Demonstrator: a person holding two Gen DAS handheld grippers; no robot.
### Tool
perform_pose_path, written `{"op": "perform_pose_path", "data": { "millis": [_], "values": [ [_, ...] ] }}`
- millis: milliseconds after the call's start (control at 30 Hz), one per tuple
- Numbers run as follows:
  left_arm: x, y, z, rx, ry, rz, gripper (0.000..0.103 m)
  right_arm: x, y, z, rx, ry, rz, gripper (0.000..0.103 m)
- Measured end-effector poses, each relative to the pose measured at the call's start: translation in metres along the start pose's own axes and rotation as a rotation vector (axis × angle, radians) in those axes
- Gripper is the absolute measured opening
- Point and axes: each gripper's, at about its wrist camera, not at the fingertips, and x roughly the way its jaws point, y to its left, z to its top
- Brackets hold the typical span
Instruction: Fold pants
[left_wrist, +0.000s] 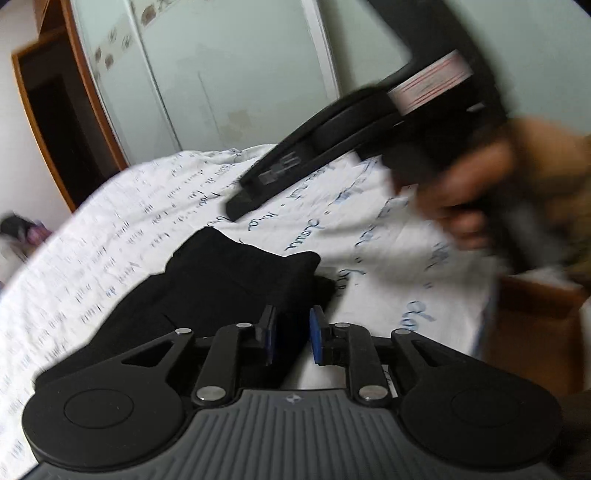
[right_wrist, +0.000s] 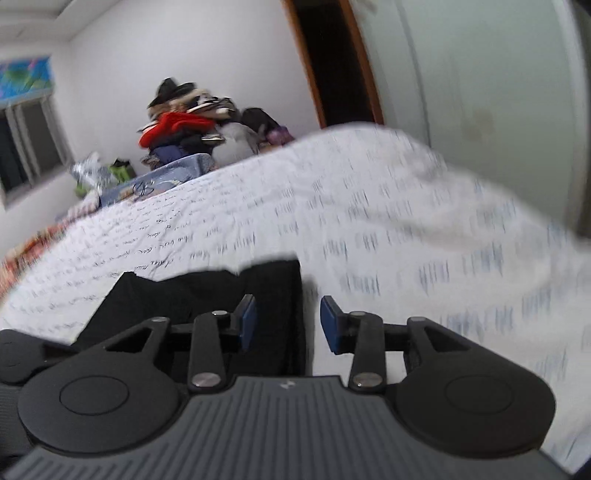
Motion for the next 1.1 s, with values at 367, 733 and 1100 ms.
{"op": "perform_pose_path", "data": {
  "millis": [367,733,1100],
  "values": [
    [-0.016,0.131,0.001,-0.29,-0.095,0.337,0.087,0.098,0.072,0.032,-0.346,0.162,0.094,0.032],
    [0.056,0.185,-0.046,-0.367,0.16,0.555,0.084,0.143,0.053,0.029,-0.302,0.249,0.04,0.018],
    [0.011,0.113,-0.05,-0.323,0.107,0.477,0.084,0.057,0.069,0.007,-0.364,0.146,0.01,0.033]
  ]
}}
